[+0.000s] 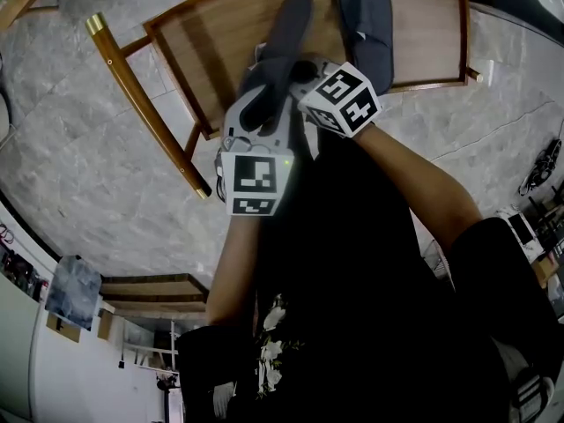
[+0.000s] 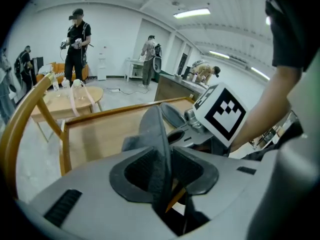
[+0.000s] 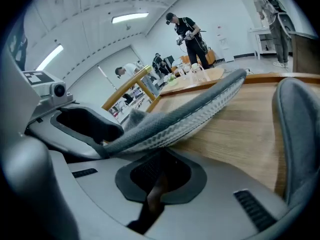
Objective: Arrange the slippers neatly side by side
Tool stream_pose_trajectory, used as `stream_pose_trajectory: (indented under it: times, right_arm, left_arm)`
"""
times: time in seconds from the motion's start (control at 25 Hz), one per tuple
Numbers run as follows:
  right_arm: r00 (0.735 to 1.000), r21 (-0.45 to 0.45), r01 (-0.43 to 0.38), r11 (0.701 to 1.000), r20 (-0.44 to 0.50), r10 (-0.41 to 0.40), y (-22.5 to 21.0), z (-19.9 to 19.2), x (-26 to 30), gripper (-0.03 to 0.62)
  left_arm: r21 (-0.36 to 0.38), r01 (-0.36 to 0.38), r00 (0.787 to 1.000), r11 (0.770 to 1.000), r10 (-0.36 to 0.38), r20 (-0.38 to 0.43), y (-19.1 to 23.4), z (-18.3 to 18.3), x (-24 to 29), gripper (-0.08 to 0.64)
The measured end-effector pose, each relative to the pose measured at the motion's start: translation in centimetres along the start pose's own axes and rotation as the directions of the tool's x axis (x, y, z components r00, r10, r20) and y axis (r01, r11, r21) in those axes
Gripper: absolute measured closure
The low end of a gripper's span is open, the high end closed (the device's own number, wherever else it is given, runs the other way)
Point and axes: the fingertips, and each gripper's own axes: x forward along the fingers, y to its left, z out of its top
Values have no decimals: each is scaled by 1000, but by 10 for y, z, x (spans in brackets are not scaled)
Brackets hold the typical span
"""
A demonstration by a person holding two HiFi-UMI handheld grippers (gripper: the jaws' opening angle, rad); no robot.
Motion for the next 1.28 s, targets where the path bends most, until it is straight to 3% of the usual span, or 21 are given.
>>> stream_pose_trajectory:
  times: [0.24,0.44,0.68,0.8,1.0,1.08,1.16,1.28]
  right_arm:
    - [1000,31,-5,1000,-4,5,-5,-5,-32,594]
    - [998,-7,-53,999,-39,53,-6,-12,-36,594]
    - [984,-76,-156,985,-100,148,2,-19,-49,594]
    - [975,-120,-195,973,-130,180,3,-22,-57,594]
    - [968,-167,-222,961,-153,197,-3,-26,-71,594]
    - [965,-193,-241,951,-152,214,-2,-24,-77,594]
    - [962,-239,-259,936,-154,227,-2,-22,-83,594]
    - [960,-306,-274,912,-152,237,-1,-19,-94,594]
  left_arm:
    - [-141,-8,1000,990,8,-6,-7,-3,-4,417]
    - [-242,-104,993,965,113,22,-4,-7,-5,417]
    - [-342,-176,979,923,199,35,-17,-10,2,419]
    - [-425,-182,973,887,224,51,-23,-14,5,425]
    - [-581,-172,956,795,276,95,-29,-21,10,423]
    - [-653,-167,942,739,315,116,-25,-21,10,411]
    - [-740,-149,914,655,376,149,-18,-18,7,396]
    - [-866,-81,854,494,482,195,-9,-16,-1,390]
